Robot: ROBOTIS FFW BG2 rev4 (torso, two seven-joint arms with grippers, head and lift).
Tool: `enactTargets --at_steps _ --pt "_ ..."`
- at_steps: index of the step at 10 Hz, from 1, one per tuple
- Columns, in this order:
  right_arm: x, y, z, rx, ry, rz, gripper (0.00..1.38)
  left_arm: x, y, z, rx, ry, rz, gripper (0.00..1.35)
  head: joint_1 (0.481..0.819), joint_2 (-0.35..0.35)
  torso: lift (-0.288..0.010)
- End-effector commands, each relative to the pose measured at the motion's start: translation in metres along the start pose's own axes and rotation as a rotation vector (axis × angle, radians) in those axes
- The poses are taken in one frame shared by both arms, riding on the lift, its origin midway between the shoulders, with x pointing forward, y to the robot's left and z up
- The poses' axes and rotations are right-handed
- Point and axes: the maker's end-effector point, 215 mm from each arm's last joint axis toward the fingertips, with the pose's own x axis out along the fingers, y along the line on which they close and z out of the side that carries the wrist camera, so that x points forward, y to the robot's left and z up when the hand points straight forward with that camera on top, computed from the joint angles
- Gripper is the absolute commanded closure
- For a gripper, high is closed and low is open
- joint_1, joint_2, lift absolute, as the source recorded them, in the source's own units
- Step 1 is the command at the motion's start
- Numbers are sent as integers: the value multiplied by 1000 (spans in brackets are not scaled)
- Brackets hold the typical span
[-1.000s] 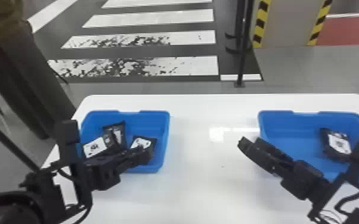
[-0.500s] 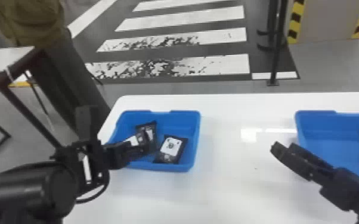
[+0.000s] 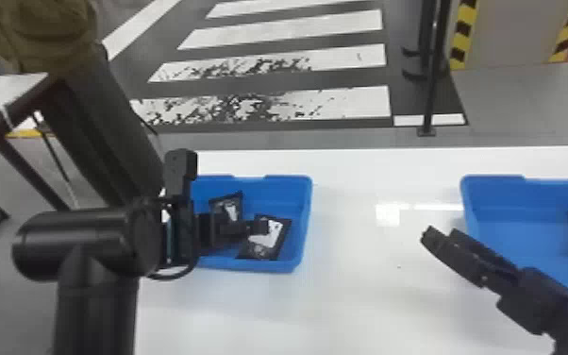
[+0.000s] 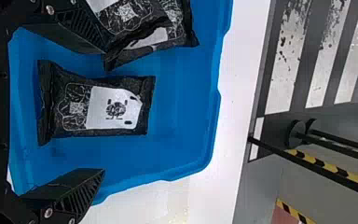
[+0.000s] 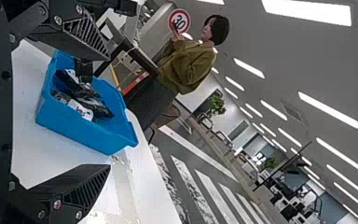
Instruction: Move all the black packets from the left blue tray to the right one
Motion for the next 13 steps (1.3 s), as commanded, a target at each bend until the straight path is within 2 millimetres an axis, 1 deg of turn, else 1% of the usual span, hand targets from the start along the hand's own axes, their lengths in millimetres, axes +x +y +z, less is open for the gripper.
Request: enactTargets --at_steps 1,2,3,4,7,9,10,11,12,13 --pt "0 -1 -2 9 2 -1 211 13 -2 -4 -2 50 1 128 695 248 -140" --pt "0 -1 -4 19 2 2 211 18 -3 -8 5 82 12 128 695 243 -140" --pt "0 -1 -4 22 2 3 211 31 -7 -15 -4 120 -8 128 695 240 -140" --pt "0 -1 -4 23 1 3 211 39 -7 -20 -7 151 -9 128 695 235 -140" --pt "0 -1 -8 42 5 7 211 49 1 -35 -21 214 15 160 695 229 -140" --pt "-1 -1 -9 50 5 10 211 56 5 -35 -22 227 26 243 695 235 -140" --pt "-1 -2 -10 53 5 9 213 63 9 -36 -28 239 30 404 695 236 -140" --pt "0 -1 -10 55 6 12 211 71 11 -36 -31 240 29 608 695 237 -140" --pt "0 -1 -11 59 5 13 213 75 12 -33 -32 235 29 766 695 238 -140" --pt "0 1 -12 66 5 18 213 78 15 -31 -30 225 33 973 695 238 -140"
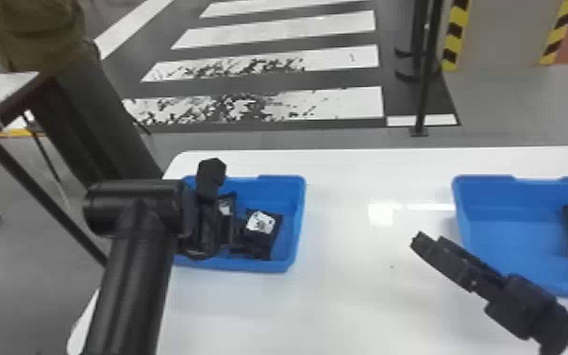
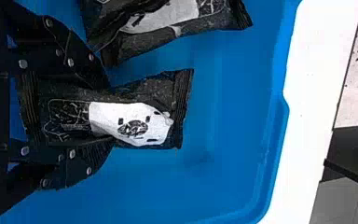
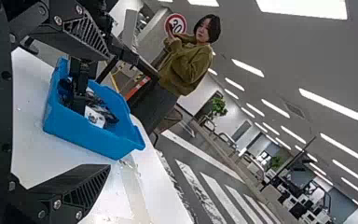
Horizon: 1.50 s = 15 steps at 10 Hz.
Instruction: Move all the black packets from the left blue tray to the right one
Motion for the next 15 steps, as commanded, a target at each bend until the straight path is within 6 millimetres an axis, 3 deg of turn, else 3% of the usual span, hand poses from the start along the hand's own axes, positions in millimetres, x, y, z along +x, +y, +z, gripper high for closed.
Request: enactTargets --at_steps 1,3,7,9,10,13,15 --pt "-1 0 -2 9 0 2 213 4 2 -2 -3 -16 -11 1184 695 239 -140" --pt "-2 2 -3 15 -1 6 211 0 -10 5 1 -75 -92 1188 695 237 -140" --pt "2 11 -4 16 3 26 211 -48 -43 -9 12 -192 -221 1188 695 220 -140" --pt "8 14 -2 14 5 38 209 -72 -92 3 74 -328 -387 1188 695 213 -140" --pt "11 13 4 3 2 41 208 -84 -127 -5 125 -350 -473 1188 695 203 -140" --pt "26 8 22 -37 7 49 208 -106 -217 -57 202 -308 -677 1188 695 88 -140" --pt "35 -10 24 -52 33 28 206 -111 -250 -80 231 -257 -745 1188 695 33 -140"
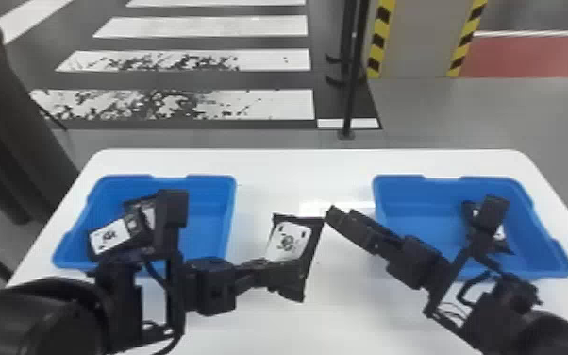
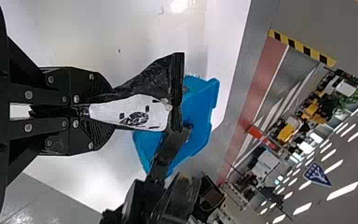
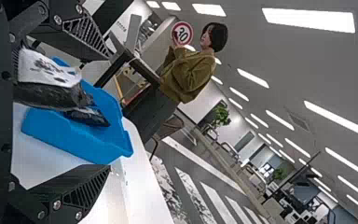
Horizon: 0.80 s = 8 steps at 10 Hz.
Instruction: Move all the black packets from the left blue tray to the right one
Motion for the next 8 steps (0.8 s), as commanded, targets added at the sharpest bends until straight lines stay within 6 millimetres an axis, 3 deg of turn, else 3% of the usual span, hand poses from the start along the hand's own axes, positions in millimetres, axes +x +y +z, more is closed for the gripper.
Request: enactTargets --at_steps 1,3,4,6,7,8 --pt "2 -15 -1 -25 25 -28 208 8 -18 -4 10 17 -39 1188 695 1 -140" --pt "4 -18 -5 -38 46 -39 213 11 -33 1 31 15 -69 1188 695 -31 -140" --pt "9 -5 -13 -20 63 -9 285 12 -33 3 34 13 -68 1188 695 -44 -140" --pt "14 12 -33 2 109 22 944 13 -35 5 38 12 -70 1188 695 -25 -140" --pt "14 29 -40 14 125 49 1006 13 -33 7 41 9 -66 1188 695 -17 -140" --pt "14 40 -41 0 133 64 1223 12 -30 8 37 6 -60 1188 695 -3 -140"
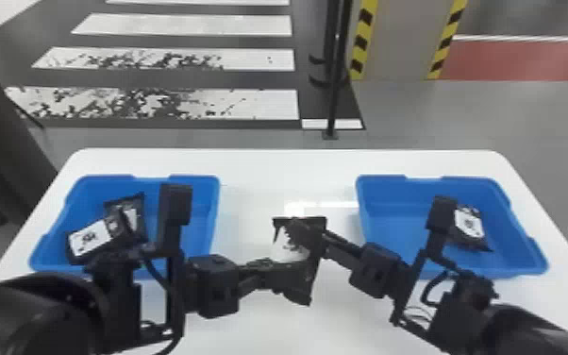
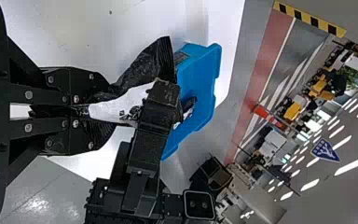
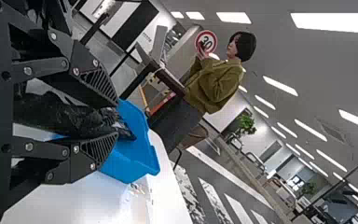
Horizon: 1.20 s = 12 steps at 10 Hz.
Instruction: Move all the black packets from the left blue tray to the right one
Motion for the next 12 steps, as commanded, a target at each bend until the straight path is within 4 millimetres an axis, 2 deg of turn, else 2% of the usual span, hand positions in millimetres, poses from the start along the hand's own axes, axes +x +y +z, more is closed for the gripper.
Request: enactTargets --at_steps 1,2,3,4,5,6,8,10,12 --pt "1 8 3 -19 -5 11 1280 -1 2 0 -3 1 4 1188 695 12 -140" --pt "1 13 4 -12 -11 26 1288 -2 3 3 0 -8 8 1177 695 21 -140" --pt "1 19 5 5 -22 46 1288 -3 9 5 -7 -21 20 1070 695 25 -140" --pt "2 21 10 6 -38 54 1288 -5 11 6 -17 -31 21 726 695 28 -140" --pt "-2 9 21 8 -60 34 1288 -9 16 9 -13 -54 34 286 695 35 -140" --pt "-10 -14 39 -3 -92 -7 1288 -16 23 12 -17 -88 48 68 695 36 -140" --pt "-48 -75 85 -63 -165 -153 1288 -42 39 34 -7 -213 89 160 695 12 -140" --pt "-87 -146 125 -105 -226 -316 1288 -91 57 70 68 -397 157 170 695 -44 -140" --pt "-102 -203 141 -74 -246 -401 1288 -145 76 85 148 -495 288 170 695 -64 -140"
